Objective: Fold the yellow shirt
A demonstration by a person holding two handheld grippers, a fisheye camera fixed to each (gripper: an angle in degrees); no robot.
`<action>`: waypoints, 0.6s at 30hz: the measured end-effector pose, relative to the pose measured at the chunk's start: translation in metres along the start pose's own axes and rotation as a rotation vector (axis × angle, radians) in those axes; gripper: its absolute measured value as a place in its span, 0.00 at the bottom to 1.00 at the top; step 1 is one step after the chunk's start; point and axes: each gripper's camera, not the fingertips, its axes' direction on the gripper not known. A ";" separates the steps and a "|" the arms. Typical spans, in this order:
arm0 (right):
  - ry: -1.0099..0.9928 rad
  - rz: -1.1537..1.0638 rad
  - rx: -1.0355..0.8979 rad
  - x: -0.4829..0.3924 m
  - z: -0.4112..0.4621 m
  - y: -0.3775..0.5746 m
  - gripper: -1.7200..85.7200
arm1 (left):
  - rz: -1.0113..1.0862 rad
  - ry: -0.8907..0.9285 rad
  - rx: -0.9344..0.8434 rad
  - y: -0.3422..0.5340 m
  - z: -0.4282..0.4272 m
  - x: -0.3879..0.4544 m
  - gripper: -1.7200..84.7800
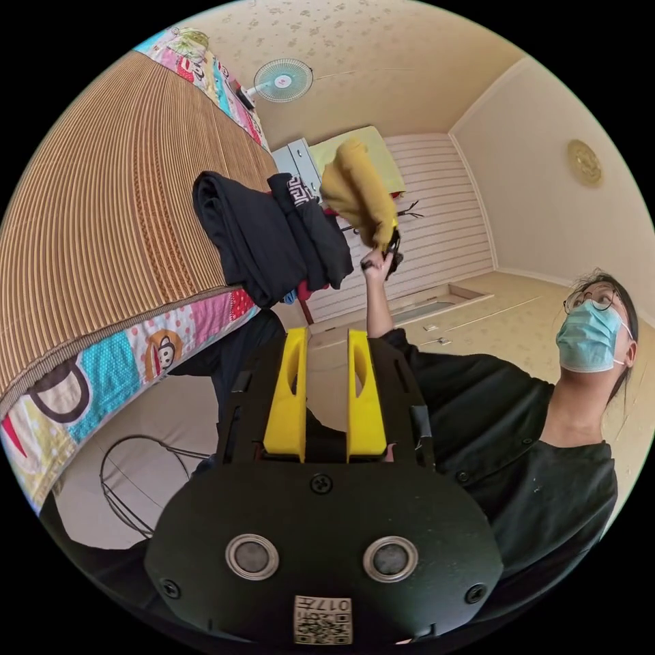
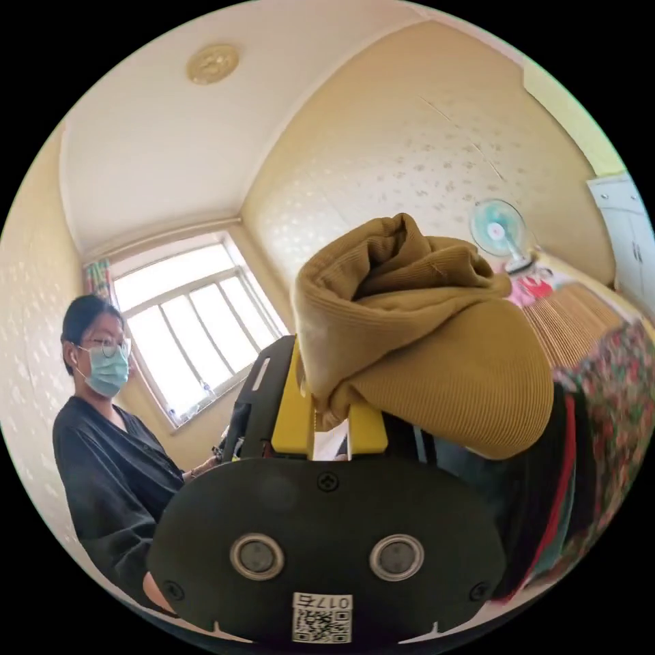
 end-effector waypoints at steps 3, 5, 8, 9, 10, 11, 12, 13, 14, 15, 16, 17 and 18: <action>0.031 0.224 0.023 0.039 -0.002 0.081 0.08 | -0.008 -0.015 -0.021 -0.015 0.017 -0.014 0.13; -0.110 0.281 0.185 0.051 -0.003 0.107 0.08 | 0.000 -0.009 -0.048 -0.031 0.038 -0.022 0.13; 0.018 0.298 0.140 0.042 0.017 0.103 0.09 | 0.015 -0.024 -0.066 -0.049 0.063 -0.025 0.14; 0.068 0.288 0.120 0.037 0.020 0.102 0.09 | 0.021 -0.025 -0.065 -0.051 0.067 -0.025 0.14; 0.162 0.266 0.097 0.027 0.027 0.102 0.09 | 0.032 -0.027 -0.059 -0.055 0.075 -0.025 0.14; 0.237 0.263 0.096 0.019 0.030 0.105 0.09 | 0.040 -0.031 -0.043 -0.057 0.080 -0.028 0.14; 0.272 0.269 0.101 0.015 0.031 0.107 0.09 | 0.041 -0.035 -0.030 -0.057 0.082 -0.029 0.14; 0.343 0.285 0.117 0.007 0.033 0.112 0.09 | 0.039 -0.047 0.000 -0.055 0.084 -0.035 0.14; 0.414 0.291 0.138 -0.002 0.036 0.118 0.09 | 0.034 -0.065 0.028 -0.051 0.085 -0.042 0.14; 0.445 0.286 0.149 -0.008 0.038 0.121 0.09 | 0.029 -0.076 0.040 -0.049 0.086 -0.047 0.14; 0.516 0.265 0.166 -0.020 0.044 0.128 0.10 | 0.017 -0.103 0.060 -0.045 0.086 -0.057 0.13; 0.602 0.240 0.185 -0.033 0.052 0.135 0.10 | 0.004 -0.139 0.079 -0.042 0.083 -0.068 0.13; 0.645 0.222 0.194 -0.039 0.057 0.140 0.10 | -0.002 -0.161 0.093 -0.039 0.080 -0.073 0.12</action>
